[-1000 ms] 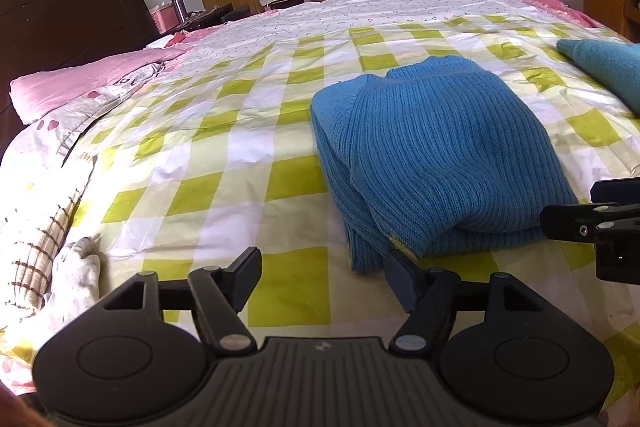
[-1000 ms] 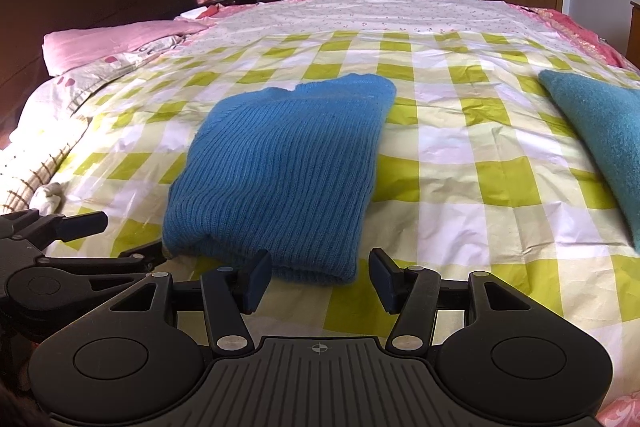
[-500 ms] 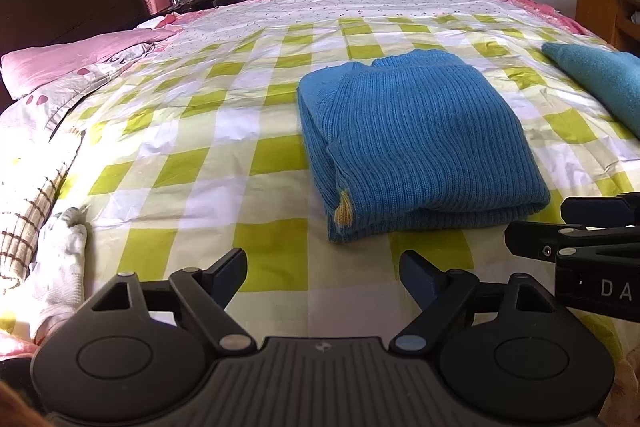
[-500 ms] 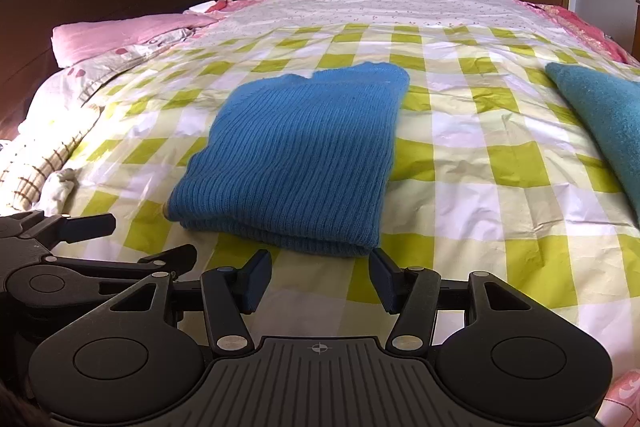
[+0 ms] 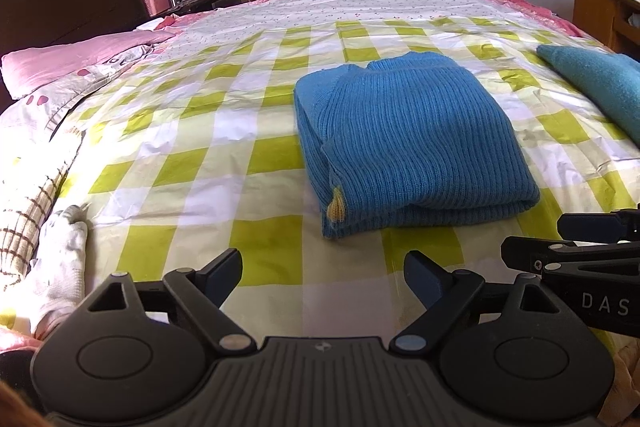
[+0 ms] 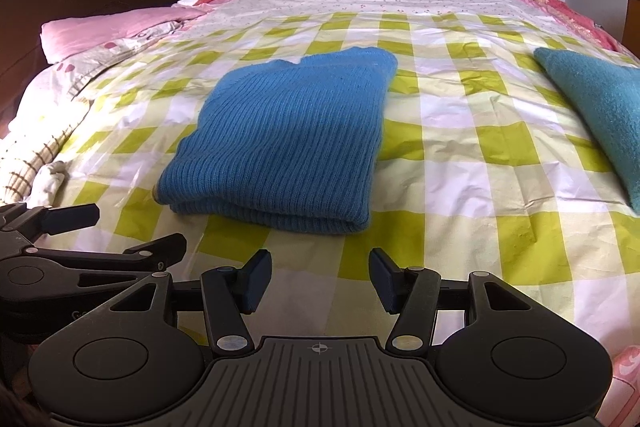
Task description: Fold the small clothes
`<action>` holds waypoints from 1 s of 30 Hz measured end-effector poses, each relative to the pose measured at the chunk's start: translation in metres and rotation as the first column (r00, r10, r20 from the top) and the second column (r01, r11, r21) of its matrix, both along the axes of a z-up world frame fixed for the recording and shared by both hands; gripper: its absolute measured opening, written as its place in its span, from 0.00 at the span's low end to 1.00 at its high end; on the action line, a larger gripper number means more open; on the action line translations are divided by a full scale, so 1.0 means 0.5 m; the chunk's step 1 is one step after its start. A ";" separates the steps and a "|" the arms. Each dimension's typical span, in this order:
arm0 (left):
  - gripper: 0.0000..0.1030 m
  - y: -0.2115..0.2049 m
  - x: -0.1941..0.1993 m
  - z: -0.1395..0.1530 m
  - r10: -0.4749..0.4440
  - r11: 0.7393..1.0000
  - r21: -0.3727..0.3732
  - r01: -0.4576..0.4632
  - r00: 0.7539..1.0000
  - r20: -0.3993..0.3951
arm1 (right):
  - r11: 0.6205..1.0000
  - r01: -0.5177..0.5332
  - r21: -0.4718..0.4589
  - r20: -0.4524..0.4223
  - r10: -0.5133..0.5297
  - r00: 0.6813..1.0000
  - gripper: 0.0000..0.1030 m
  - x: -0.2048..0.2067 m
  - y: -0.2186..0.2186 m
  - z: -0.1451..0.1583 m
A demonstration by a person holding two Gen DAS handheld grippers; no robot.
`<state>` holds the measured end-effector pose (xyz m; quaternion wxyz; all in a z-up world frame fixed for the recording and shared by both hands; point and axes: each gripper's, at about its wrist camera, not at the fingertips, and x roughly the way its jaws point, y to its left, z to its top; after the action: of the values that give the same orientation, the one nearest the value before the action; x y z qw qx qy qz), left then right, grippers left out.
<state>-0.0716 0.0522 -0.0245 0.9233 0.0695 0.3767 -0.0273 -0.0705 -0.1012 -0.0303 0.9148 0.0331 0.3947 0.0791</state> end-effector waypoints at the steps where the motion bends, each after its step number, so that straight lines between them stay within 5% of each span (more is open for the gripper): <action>1: 0.91 0.000 0.000 -0.001 -0.001 1.000 -0.001 0.001 1.000 -0.002 | 1.000 0.001 -0.002 -0.001 -0.001 1.000 0.52 -0.001 0.000 -0.001; 30: 0.91 0.001 -0.002 -0.014 -0.002 1.000 -0.016 0.001 0.999 -0.049 | 1.000 0.006 -0.018 -0.025 -0.007 1.000 0.52 -0.004 0.001 -0.014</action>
<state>-0.0726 0.0524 -0.0315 0.9143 0.0615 0.3991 -0.0326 -0.0723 -0.1007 -0.0372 0.9102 0.0271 0.4069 0.0721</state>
